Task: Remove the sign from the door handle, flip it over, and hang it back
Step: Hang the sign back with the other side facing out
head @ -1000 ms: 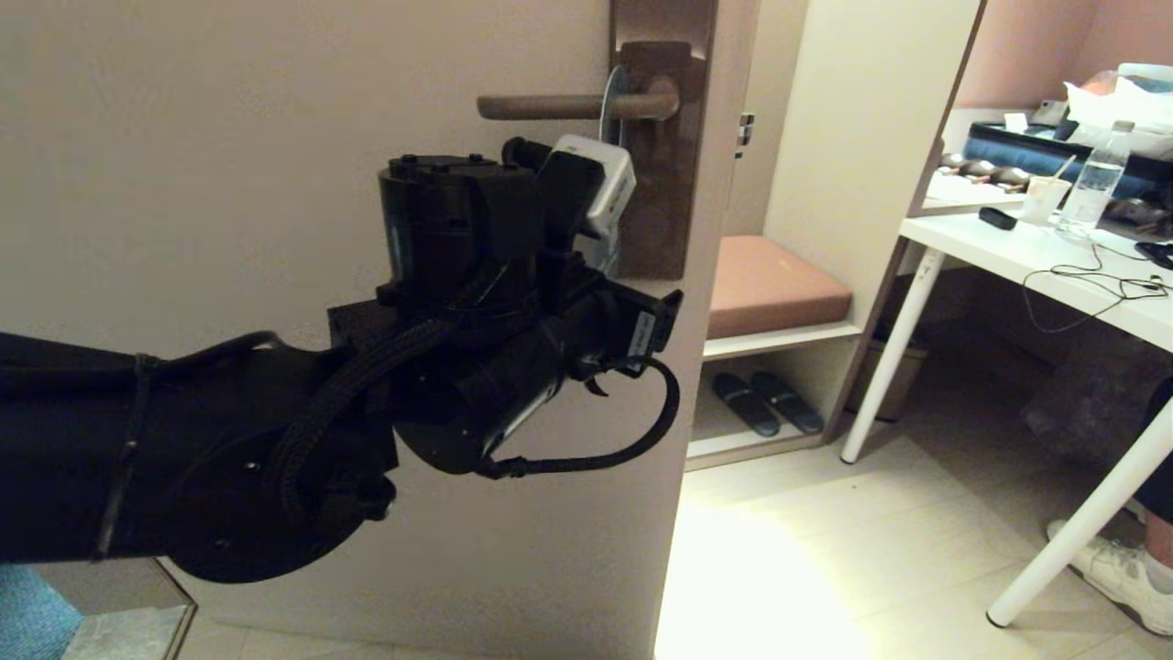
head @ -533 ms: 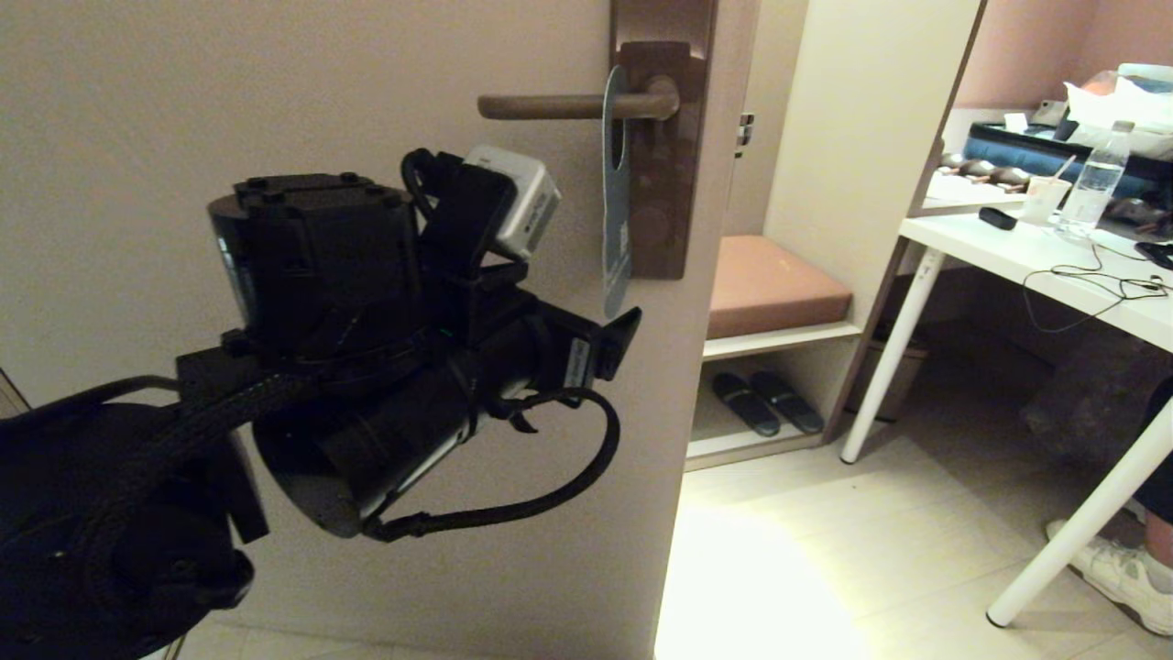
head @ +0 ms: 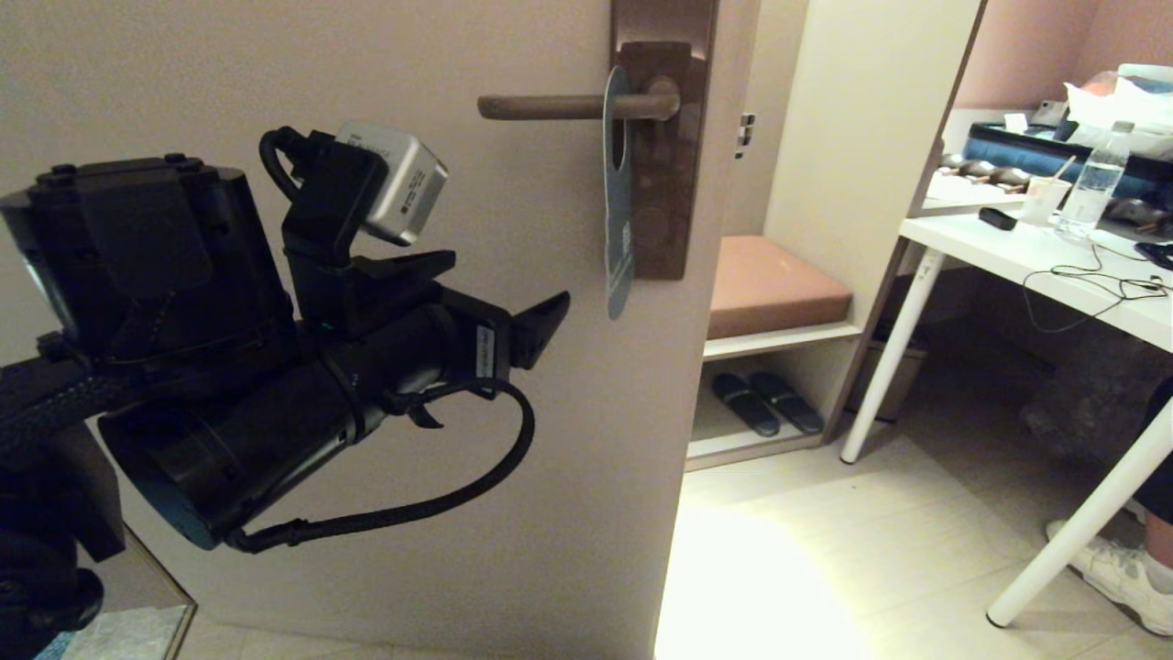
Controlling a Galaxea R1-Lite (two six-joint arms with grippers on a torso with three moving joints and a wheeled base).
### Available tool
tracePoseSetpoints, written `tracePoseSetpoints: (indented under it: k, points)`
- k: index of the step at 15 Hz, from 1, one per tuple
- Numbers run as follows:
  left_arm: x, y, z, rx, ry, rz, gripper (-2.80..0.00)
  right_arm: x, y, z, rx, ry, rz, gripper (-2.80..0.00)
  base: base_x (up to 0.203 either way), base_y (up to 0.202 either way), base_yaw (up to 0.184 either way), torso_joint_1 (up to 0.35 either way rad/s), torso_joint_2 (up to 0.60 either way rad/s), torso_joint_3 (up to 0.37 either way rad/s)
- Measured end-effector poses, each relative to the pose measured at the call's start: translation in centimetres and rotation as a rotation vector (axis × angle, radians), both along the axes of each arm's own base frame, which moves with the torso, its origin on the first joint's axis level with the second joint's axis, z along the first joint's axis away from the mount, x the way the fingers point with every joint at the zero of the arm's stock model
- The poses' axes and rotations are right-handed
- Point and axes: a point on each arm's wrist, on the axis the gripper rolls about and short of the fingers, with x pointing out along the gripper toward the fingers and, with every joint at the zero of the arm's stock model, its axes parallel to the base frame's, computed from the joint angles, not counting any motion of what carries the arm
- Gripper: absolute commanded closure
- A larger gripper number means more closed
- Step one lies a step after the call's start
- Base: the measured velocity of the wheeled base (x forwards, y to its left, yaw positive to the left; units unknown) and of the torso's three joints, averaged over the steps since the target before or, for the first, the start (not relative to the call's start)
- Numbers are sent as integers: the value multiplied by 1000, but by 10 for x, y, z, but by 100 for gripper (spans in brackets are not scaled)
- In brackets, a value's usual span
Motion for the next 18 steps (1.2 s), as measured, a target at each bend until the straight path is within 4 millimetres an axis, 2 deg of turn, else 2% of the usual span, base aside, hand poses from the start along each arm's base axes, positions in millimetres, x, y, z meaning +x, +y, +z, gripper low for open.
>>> tracePoseSetpoints:
  k: [8,18]
  points:
    - [4,-3,5,-11,-12,-7,0,0,0,0,0,0,0,0,0,0,0,0,0,0]
    - [33,-27,26,-24,-84,-53,0,0,0,0,0,-1,0,0,0,0,0,0,0,0]
